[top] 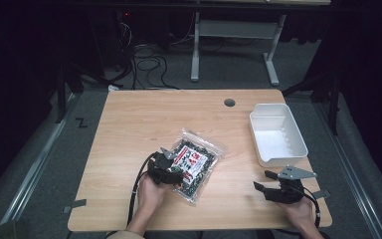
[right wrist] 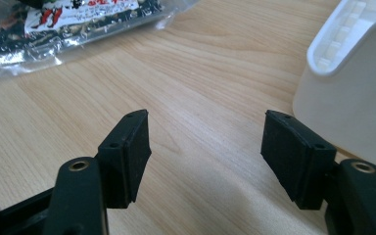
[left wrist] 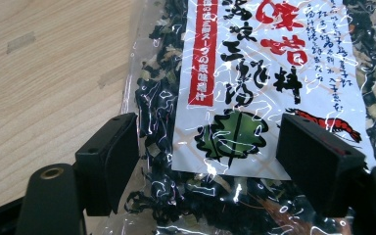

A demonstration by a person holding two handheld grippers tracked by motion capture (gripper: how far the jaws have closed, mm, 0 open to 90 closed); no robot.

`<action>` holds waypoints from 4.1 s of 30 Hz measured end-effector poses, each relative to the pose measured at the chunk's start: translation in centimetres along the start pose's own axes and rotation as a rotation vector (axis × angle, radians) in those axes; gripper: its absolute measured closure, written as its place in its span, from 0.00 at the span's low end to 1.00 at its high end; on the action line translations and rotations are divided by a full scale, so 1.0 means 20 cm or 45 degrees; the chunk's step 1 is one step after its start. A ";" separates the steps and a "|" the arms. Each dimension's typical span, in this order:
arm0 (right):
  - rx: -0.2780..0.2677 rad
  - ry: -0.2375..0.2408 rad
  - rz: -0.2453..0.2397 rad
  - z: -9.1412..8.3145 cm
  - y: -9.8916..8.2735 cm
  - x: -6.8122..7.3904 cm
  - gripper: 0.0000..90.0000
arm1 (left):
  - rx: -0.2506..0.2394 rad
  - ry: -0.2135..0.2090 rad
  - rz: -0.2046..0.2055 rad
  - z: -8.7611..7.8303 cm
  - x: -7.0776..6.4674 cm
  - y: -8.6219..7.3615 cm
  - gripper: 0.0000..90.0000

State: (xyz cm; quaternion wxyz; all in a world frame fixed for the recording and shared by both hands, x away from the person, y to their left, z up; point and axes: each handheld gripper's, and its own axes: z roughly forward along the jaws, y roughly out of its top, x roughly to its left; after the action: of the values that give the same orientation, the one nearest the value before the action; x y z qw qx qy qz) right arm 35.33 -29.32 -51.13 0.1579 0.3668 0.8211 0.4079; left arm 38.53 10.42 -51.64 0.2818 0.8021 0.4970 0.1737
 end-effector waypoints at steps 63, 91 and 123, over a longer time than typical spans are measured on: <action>0.209 0.073 0.008 0.31 0.37 0.10 0.35 | -0.005 -0.104 0.079 -0.04 -0.13 -0.08 0.27; 0.246 0.206 0.194 0.55 0.42 0.02 0.68 | -0.009 -0.114 0.103 -0.04 -0.14 -0.08 0.27; 0.238 0.274 0.171 0.57 0.45 0.02 0.98 | -0.020 -0.121 0.097 -0.03 -0.14 -0.08 0.25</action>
State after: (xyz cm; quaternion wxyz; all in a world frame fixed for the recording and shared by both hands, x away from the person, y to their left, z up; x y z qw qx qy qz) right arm 45.65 -19.08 -51.08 0.0063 0.3881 0.8413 0.3762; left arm 35.91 8.71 -52.14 0.3046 0.8256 0.4508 0.1498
